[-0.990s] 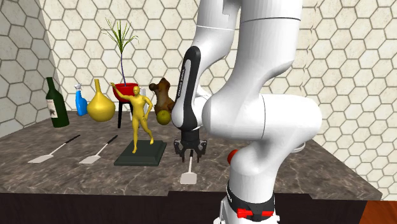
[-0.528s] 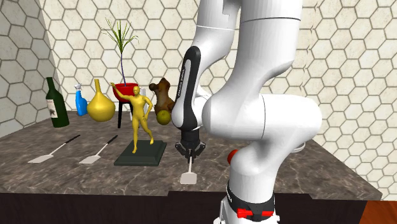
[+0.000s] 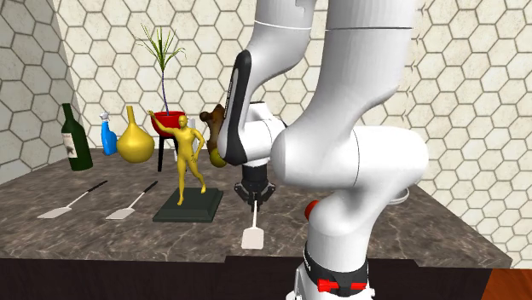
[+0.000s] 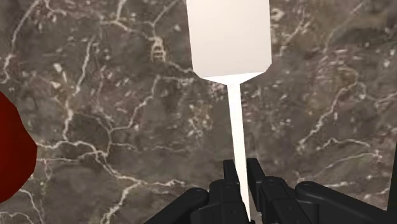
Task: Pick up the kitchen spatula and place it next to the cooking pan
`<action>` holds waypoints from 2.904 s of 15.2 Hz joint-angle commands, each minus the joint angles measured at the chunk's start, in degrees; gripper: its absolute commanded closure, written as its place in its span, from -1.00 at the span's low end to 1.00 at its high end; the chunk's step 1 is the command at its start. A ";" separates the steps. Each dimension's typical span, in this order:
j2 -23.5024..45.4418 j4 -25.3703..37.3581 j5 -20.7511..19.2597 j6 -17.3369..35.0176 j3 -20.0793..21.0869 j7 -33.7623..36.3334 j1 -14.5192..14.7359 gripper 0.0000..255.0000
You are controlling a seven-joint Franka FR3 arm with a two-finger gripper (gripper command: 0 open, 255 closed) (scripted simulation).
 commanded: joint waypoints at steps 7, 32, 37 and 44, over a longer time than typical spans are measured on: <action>-11.00 0.18 9.00 -10.92 -4.40 -6.45 6.47 1.00; 7.69 28.34 -7.59 -21.11 -14.91 -16.54 -8.83 1.00; 16.16 39.36 -10.73 -23.99 -17.06 -18.34 -10.58 1.00; 28.34 57.23 -13.18 -29.96 -19.42 -21.30 -11.79 1.00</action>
